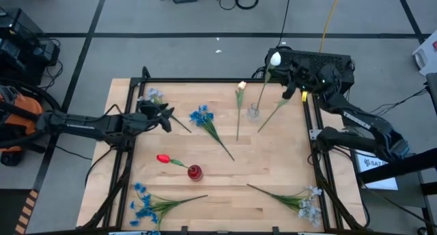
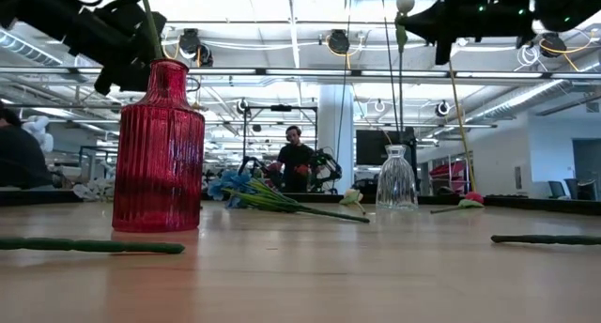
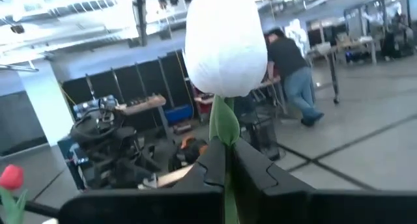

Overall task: Sort flowers into vase by color
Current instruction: Put the white tulip into the transparent vase

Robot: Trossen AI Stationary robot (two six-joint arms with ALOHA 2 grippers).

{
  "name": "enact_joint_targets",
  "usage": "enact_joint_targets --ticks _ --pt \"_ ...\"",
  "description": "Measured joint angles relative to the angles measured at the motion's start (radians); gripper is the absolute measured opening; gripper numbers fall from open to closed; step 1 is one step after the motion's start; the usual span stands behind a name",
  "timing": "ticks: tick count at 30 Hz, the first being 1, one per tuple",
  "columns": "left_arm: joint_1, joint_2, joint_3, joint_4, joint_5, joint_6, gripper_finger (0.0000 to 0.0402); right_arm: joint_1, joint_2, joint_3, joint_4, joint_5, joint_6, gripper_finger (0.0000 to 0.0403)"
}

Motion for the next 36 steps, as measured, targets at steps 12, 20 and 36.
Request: enact_joint_targets --ticks 12,20,36 --pt "0.000 0.059 0.043 0.003 -0.001 -0.003 0.0180 -0.116 0.057 0.000 0.096 -0.092 -0.053 0.0000" --pt "0.000 0.059 0.043 0.047 -0.005 -0.003 0.0180 -0.053 0.134 0.000 0.028 -0.170 -0.151 0.0000" --pt "0.000 0.059 0.043 0.053 -0.005 -0.003 0.0180 -0.006 0.212 0.001 -0.159 -0.160 -0.217 0.0031"
